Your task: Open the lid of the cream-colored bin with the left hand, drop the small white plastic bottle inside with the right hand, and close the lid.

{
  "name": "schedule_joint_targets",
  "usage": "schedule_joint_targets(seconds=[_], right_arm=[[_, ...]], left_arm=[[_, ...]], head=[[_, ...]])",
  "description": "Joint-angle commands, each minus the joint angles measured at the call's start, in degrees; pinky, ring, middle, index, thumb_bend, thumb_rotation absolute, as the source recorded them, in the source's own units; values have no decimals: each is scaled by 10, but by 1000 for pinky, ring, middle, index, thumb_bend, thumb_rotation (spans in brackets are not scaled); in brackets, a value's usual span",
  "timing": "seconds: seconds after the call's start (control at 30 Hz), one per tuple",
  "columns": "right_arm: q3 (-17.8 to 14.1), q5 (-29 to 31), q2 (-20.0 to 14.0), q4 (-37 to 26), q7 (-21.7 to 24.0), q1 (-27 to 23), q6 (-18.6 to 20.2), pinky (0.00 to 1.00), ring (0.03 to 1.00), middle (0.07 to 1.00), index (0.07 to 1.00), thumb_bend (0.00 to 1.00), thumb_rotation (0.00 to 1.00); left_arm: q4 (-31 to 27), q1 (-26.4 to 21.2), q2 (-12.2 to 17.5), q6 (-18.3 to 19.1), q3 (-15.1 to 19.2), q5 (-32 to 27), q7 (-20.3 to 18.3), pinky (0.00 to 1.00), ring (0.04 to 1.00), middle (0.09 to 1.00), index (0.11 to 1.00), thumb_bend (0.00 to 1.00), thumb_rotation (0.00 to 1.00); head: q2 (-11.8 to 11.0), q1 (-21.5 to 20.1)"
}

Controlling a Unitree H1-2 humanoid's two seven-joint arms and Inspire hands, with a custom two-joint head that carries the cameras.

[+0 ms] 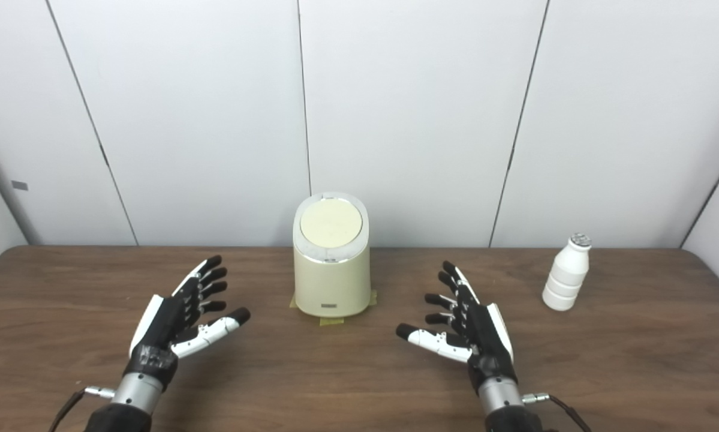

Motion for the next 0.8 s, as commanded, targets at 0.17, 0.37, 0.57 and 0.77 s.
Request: schedule_joint_targets(seconds=[0.17, 0.37, 0.57, 0.77], right_arm=[[-8, 20, 0, 10, -3, -27, -84, 630, 776, 904, 932, 944, 254], [-8, 21, 0, 11, -2, -28, -87, 618, 768, 903, 931, 947, 261], [-5, 19, 2, 19, -2, -31, -91, 610, 762, 898, 927, 950, 262], [-6, 27, 5, 37, -2, -42, -92, 613, 756, 901, 919, 926, 226]], left_arm=[[3, -18, -2, -60, 7, -19, -1, 737, 838, 890, 940, 786, 320], [6, -19, -3, -60, 6, -15, 2, 709, 824, 881, 926, 791, 298], [3, -24, -11, -74, 9, -17, 11, 702, 824, 869, 903, 792, 358], [-40, -69, -14, -10, 10, 6, 22, 840, 914, 924, 941, 871, 387]], head=[[1, 0], [1, 2], [-10, 7], [-25, 13]])
